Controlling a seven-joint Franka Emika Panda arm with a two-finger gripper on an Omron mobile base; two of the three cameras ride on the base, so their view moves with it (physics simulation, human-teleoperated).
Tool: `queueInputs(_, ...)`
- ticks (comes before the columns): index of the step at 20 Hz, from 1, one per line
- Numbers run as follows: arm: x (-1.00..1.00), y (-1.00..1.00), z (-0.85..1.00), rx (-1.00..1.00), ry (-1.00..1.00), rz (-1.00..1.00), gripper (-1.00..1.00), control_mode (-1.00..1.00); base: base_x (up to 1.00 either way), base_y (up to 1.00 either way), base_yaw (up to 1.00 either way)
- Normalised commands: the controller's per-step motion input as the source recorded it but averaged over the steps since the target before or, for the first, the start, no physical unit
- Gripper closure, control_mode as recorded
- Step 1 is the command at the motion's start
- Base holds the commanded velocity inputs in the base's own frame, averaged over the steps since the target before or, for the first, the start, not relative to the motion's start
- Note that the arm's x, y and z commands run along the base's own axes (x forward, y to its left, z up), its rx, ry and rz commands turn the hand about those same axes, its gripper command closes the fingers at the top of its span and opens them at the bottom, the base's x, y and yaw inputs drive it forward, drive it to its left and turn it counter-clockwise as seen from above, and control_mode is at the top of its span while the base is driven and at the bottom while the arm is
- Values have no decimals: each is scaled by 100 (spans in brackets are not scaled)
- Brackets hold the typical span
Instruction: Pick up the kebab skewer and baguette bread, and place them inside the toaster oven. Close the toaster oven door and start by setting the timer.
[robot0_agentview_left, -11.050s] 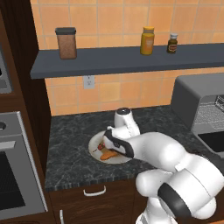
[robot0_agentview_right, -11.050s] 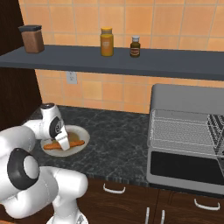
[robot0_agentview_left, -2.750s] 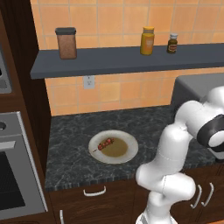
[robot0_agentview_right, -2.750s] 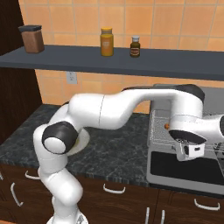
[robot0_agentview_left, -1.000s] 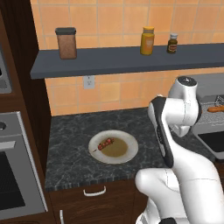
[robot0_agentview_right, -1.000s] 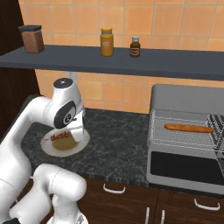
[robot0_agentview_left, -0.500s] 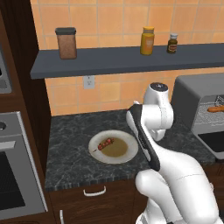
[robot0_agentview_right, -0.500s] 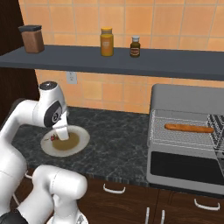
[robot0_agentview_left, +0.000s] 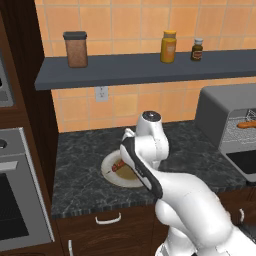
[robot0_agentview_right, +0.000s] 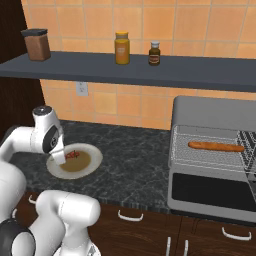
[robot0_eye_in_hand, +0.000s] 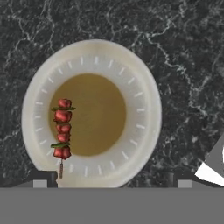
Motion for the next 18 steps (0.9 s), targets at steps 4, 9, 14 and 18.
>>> queueInputs(4,77,23,-24,0,1,4,-100,-100,0,0,0)
queueInputs(9,50,1,-24,2,3,10,-100,-100,0,0,0)
queueInputs(14,7,32,-46,0,0,3,-100,-100,0,0,0)
queueInputs(18,3,9,-35,0,0,0,-100,-100,0,0,0)
